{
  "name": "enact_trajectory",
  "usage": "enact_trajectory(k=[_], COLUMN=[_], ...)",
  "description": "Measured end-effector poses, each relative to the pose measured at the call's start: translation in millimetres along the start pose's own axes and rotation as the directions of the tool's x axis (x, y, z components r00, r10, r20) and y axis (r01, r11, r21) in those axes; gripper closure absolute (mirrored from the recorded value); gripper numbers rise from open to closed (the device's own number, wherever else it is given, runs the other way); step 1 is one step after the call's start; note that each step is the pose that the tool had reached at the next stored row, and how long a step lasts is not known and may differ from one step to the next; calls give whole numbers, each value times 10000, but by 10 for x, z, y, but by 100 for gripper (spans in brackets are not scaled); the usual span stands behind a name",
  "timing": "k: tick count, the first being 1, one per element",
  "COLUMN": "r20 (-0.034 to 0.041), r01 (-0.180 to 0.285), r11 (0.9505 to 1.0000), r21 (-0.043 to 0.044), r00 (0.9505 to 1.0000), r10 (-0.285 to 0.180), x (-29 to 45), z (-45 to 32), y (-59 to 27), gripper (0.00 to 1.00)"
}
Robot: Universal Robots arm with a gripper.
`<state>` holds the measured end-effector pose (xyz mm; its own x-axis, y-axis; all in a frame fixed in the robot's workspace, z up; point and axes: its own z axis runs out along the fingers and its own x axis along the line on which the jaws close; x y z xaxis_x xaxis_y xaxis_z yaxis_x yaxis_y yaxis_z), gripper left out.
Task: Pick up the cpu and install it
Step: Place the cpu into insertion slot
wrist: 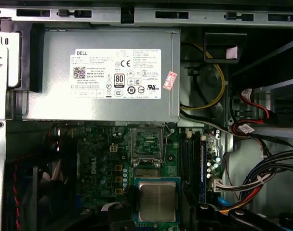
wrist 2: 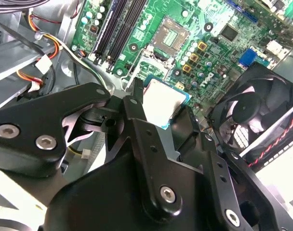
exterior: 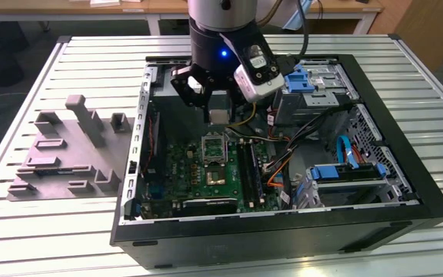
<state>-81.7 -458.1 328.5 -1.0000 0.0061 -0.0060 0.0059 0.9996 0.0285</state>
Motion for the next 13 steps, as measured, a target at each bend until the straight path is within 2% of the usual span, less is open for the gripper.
enact_trajectory(k=[13], r20=[-21], r01=[0], r11=[10000], r21=[3], r00=[10000], r10=[0], x=[1], z=[235], y=[-15], gripper=[53])
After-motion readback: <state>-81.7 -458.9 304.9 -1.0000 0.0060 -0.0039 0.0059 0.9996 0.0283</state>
